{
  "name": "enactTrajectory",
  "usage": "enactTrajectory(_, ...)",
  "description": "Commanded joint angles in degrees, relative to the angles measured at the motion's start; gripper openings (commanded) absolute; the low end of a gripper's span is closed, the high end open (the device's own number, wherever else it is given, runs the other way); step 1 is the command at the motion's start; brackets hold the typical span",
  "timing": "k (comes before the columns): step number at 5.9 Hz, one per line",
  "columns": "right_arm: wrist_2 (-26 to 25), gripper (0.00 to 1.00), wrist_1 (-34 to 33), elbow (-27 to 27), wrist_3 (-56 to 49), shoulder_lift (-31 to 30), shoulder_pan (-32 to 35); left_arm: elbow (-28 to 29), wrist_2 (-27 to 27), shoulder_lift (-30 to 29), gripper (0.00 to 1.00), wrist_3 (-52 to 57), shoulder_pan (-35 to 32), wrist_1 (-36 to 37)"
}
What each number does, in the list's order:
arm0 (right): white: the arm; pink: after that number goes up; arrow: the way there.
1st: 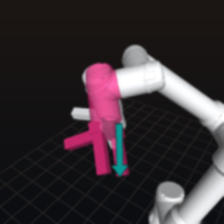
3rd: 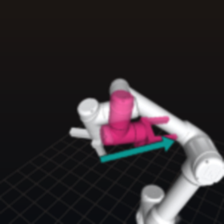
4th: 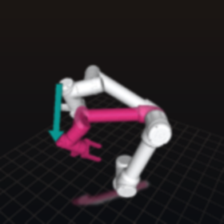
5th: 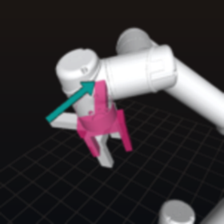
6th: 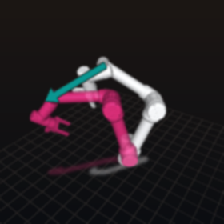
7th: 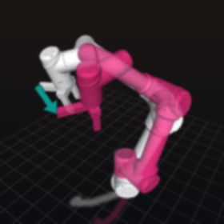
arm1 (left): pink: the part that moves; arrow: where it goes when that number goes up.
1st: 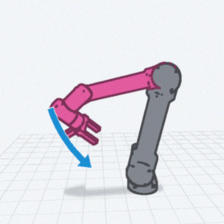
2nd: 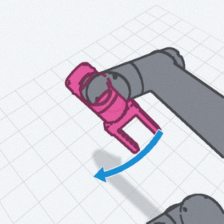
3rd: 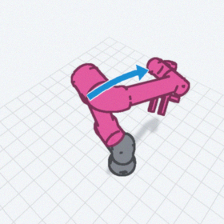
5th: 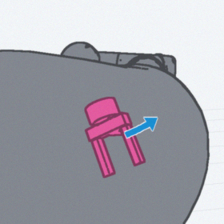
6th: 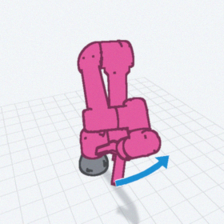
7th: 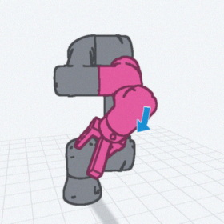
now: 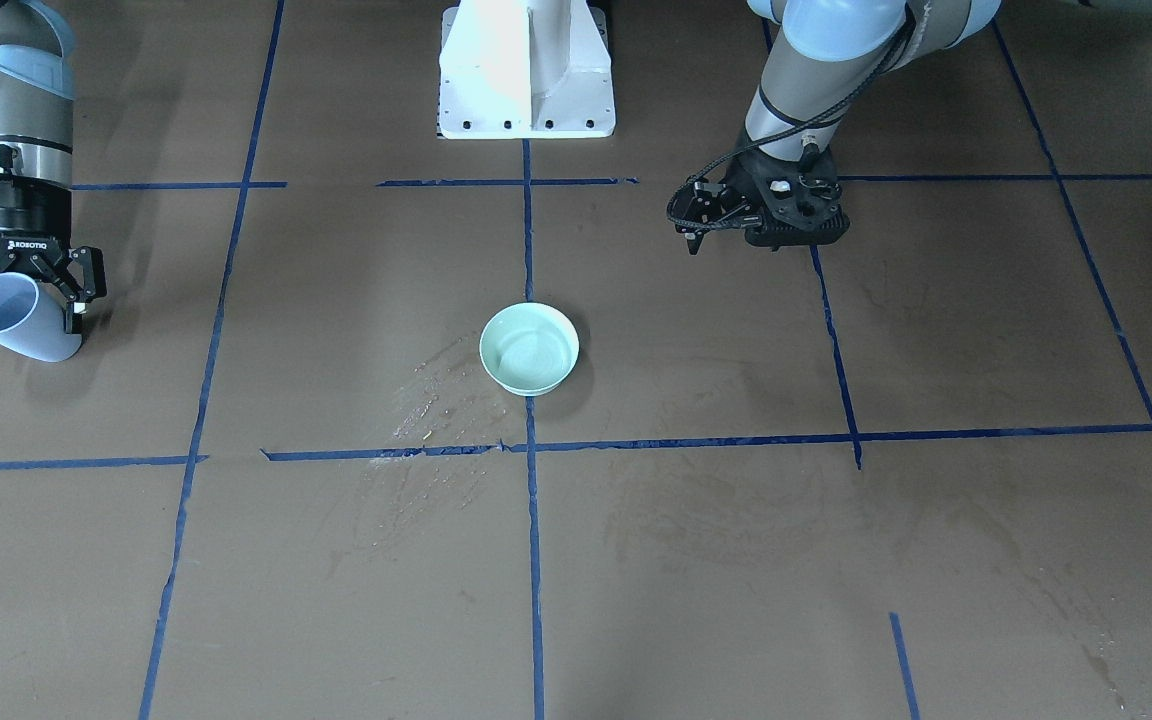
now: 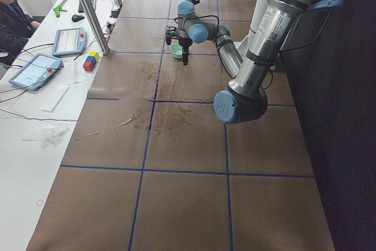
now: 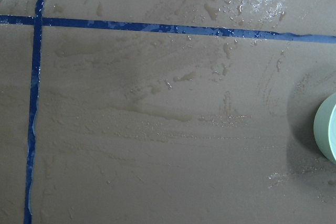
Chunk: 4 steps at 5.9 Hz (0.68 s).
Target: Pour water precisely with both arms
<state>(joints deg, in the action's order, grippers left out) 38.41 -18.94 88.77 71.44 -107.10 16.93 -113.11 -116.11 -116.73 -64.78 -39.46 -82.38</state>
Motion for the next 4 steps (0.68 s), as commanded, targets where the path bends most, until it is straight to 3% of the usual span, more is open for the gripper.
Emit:
enactTrajectory(1, 0.0, 1.0, 0.0, -0.1, -0.4, 0.4, 0.4, 0.0, 0.1, 0.1, 1.0, 0.0, 0.0, -0.1)
enactTrajectory(2, -0.1, 1.0, 0.0, -0.2, -0.4, 1.4, 0.6, 0.0, 0.1, 0.1, 1.0, 0.0, 0.0, 0.0)
enactTrajectory(4, -0.1, 0.32, 0.0, -0.4, -0.2, 1.5, 0.7, -0.1, 0.0, 0.4, 1.0, 0.1, 0.0, -0.1)
